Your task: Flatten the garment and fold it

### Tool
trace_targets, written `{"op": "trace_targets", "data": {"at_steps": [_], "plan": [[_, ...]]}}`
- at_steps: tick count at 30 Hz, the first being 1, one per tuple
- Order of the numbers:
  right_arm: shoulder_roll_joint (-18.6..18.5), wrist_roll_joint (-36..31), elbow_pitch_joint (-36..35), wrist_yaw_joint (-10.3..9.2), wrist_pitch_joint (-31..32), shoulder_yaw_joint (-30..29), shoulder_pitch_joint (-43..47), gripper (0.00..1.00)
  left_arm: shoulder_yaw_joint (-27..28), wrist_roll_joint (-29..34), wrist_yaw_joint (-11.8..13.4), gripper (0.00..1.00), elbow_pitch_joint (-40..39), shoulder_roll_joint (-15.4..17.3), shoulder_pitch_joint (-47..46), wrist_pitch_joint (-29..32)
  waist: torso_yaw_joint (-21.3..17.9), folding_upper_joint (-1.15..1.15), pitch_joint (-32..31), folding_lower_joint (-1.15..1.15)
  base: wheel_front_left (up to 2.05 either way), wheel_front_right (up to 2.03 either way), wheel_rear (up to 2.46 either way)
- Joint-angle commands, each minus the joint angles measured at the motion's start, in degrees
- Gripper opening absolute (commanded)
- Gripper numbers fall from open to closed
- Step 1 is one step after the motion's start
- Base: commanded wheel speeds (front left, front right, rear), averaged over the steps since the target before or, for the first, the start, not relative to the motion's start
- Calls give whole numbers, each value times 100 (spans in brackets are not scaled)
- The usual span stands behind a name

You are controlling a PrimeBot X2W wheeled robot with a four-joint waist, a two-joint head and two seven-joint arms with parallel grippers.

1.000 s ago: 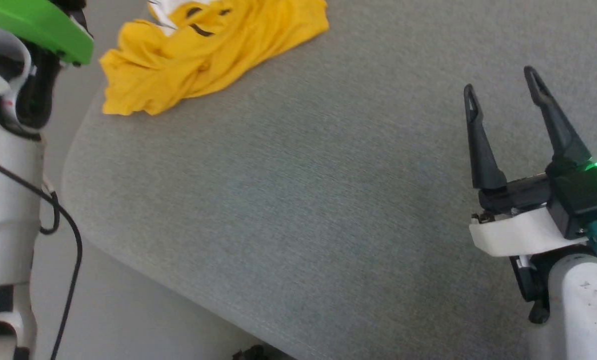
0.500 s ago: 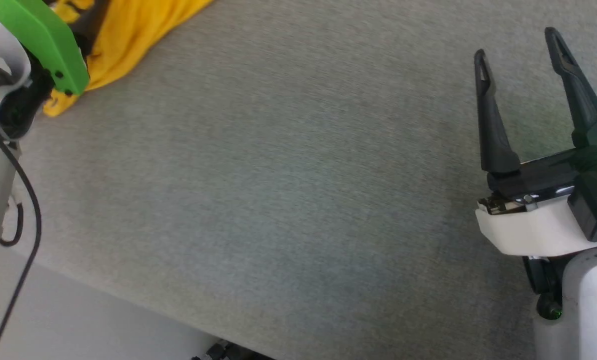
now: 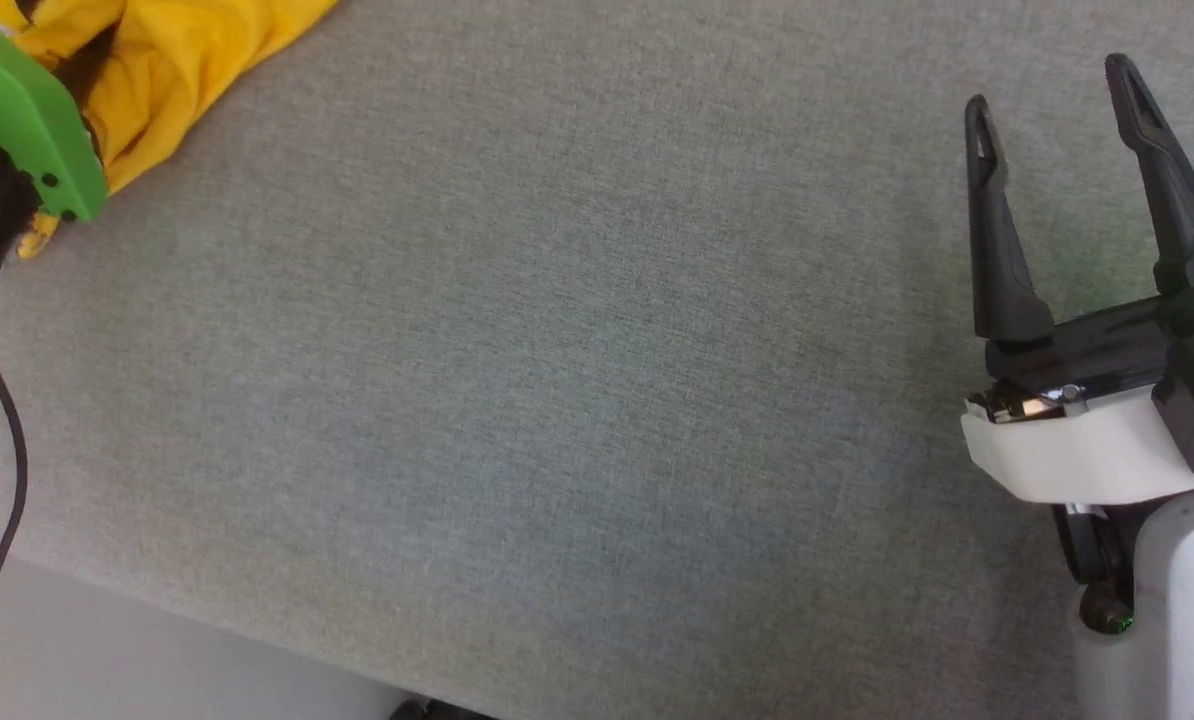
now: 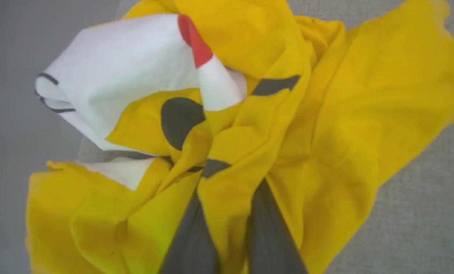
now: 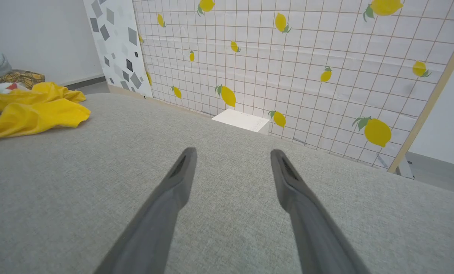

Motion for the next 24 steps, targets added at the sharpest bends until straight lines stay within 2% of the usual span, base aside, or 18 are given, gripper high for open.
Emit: {"op": "trace_targets", "data": {"at_steps": [1,8,15,21,24], "plan": [[-4,89,58,-10,-83,-23,-20,100,82,11,21,0,24,56,-70,-134,18,0,-341,-1,0,0,0],[-4,499,415,-10,-424,-282,175,100,288,107,96,0,-152,311,-292,-571,-90,0,-1162,-1,0,0,0],[-4,918,780,-10,-772,-614,495,100,249,343,149,0,-646,549,-524,-638,-297,0,-2021,-1,0,0,0],[-4,1193,998,-10,-986,-1015,847,100,174,356,162,0,-1455,497,-672,-515,-457,0,-2577,-1,0,0,0],[-4,1276,1024,-10,-1056,-1251,1036,100,96,279,226,0,-1966,357,-699,-304,-532,0,-2777,-1,0,0,0]]}}
